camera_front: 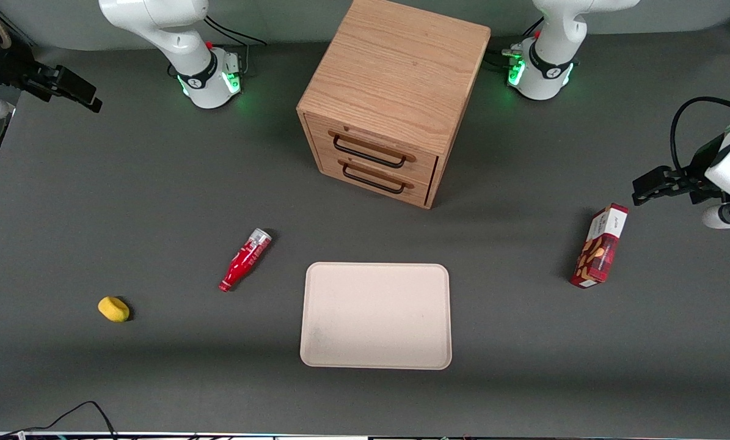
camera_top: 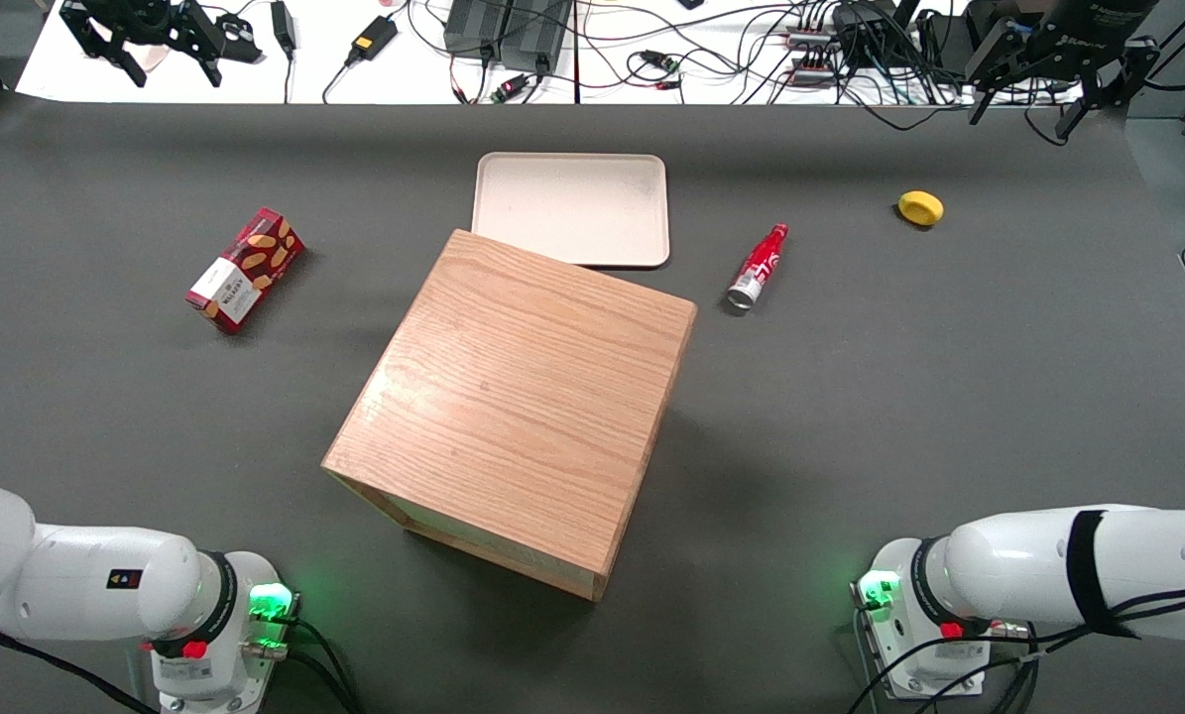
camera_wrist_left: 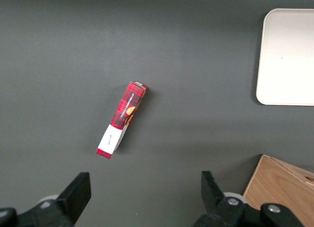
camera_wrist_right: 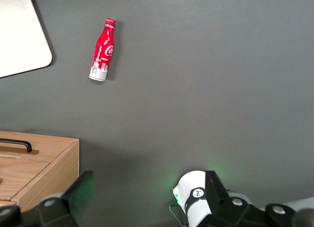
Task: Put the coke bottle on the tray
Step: 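Move the open right gripper toward the red Coca-Cola bottle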
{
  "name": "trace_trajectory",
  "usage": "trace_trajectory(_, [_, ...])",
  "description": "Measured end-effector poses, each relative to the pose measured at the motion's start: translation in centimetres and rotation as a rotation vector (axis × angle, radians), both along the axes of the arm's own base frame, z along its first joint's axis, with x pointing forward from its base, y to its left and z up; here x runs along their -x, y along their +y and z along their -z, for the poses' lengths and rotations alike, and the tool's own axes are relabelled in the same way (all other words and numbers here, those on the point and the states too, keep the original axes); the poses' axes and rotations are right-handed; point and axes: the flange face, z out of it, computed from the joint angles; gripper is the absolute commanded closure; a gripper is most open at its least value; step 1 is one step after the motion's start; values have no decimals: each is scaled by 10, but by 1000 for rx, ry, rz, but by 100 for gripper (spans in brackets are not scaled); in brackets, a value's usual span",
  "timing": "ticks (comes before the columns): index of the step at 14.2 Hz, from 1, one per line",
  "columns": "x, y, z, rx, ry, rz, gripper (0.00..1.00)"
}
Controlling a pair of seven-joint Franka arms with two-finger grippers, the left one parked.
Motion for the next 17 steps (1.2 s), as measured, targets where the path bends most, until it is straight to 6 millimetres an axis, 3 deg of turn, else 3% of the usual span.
trace_trajectory(7, [-4, 2, 4, -2, 12, -22, 0])
trace_trajectory(12, [-19, 37, 9, -21, -38, -66, 0])
trace_trajectory(15, [-48, 86, 55, -5, 4, 113, 0])
trace_trajectory(17, [-77, 111, 113, 21, 62, 247, 0])
